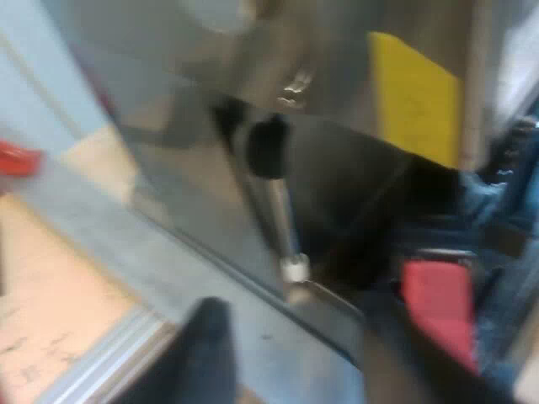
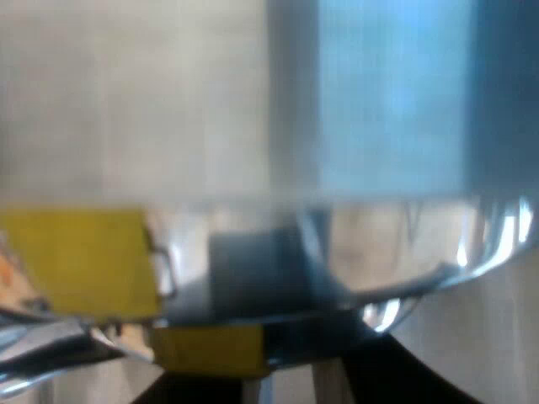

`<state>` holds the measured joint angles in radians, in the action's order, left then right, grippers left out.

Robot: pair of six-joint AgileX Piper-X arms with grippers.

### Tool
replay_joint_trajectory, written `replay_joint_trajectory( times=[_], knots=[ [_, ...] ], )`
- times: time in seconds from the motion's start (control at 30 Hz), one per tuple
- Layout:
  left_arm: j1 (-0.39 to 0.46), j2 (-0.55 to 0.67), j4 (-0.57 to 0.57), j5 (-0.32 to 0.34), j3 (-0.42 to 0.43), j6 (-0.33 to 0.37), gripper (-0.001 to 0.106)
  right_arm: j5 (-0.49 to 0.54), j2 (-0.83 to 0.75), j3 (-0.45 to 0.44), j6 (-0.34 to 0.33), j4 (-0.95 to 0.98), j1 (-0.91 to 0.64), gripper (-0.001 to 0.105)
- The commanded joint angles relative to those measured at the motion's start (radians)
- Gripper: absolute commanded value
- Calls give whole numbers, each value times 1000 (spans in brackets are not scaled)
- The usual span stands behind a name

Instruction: Put the handle in the coffee machine

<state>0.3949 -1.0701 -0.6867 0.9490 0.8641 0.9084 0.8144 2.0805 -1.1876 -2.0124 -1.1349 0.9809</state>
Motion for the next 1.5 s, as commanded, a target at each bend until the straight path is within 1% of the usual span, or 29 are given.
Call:
replay_joint_trajectory(
  times=[0.03,0.1,0.13,0.2,0.3,0.37,0.5,0.6,0.63,0.67,0.7,0.77,1.03,1.07,1.1,1.17,1.2,1.23,1.37,1.5],
  knots=[
    [-4,-7,-1,-42,39,34,1,-4,-41,-23,-9,-102,-1,19],
    [-4,-17,-5,-45,61,85,1,-4,-41,-23,-6,-102,-1,19],
    [-4,-29,-7,-45,74,130,1,-4,-41,-23,-5,-102,-1,19],
    [-10,-44,-17,-59,88,137,1,-4,-41,-23,-5,-102,-1,19],
    [-46,-76,-36,-118,111,137,1,-4,-41,-23,-5,-102,-1,19],
    [-88,-118,-75,-171,133,137,1,-4,-41,-23,-5,-102,-1,19],
    [-136,-187,-146,-224,181,130,1,-4,-41,-23,-5,-102,-1,19],
    [-176,-222,-182,-309,213,92,1,-3,-41,-23,-5,-102,-1,19],
    [-191,-230,-187,-342,222,70,1,-3,-41,-23,-5,-102,-1,19],
    [-205,-233,-196,-355,230,46,1,-3,-41,-23,-5,-102,-1,19],
    [-210,-235,-207,-356,234,31,1,-3,-41,-23,-5,-102,-1,19],
    [-232,-247,-276,-359,254,-6,1,-3,-41,-23,-5,-102,-1,19],
    [-252,-283,-416,-361,260,-73,1,-3,-41,-23,-5,-102,-1,19],
    [-252,-283,-453,-361,260,-94,1,-3,-41,-23,-5,-102,-1,19],
    [-252,-283,-461,-358,260,-103,1,-3,-41,-23,-5,-102,-1,19],
    [-252,-278,-498,-306,260,-134,1,-3,-41,-23,-5,-102,-1,19],
    [-252,-277,-505,-302,260,-136,1,-3,-41,-23,-5,-102,-1,19],
    [-257,-274,-530,-284,260,-151,1,-3,-41,-23,-5,-102,-1,19],
    [-289,-275,-594,-303,260,-225,1,-3,-41,-23,-5,-102,-1,19],
    [-331,-275,-625,-300,260,-228,1,-3,-41,-23,-5,-102,-1,19]
  ],
)
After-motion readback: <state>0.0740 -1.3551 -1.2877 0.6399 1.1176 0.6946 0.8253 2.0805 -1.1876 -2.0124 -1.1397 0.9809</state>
